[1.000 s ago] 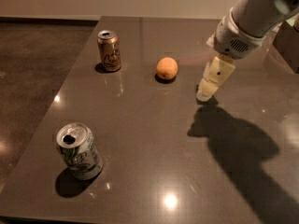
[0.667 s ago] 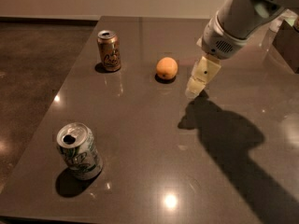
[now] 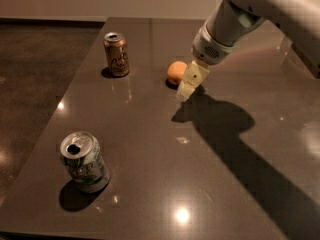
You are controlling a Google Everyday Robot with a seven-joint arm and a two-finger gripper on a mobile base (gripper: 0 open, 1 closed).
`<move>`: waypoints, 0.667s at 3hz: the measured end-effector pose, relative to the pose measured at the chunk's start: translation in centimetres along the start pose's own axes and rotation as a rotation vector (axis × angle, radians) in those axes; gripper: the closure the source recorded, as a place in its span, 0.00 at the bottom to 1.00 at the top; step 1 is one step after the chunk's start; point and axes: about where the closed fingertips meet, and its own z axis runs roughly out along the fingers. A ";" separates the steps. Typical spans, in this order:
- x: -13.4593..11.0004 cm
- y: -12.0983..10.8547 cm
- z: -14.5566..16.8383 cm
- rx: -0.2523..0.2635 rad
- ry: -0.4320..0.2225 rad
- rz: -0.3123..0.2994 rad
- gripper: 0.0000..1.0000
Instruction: Move orange near 7up can
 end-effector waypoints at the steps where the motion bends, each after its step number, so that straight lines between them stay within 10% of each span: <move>1: -0.8 -1.1 1.4 -0.004 -0.007 0.014 0.00; 2: -1.7 -2.4 3.1 -0.017 -0.012 0.014 0.00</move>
Offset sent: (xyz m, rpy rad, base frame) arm 0.0490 0.0256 -0.0187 0.0264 0.0109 -0.0020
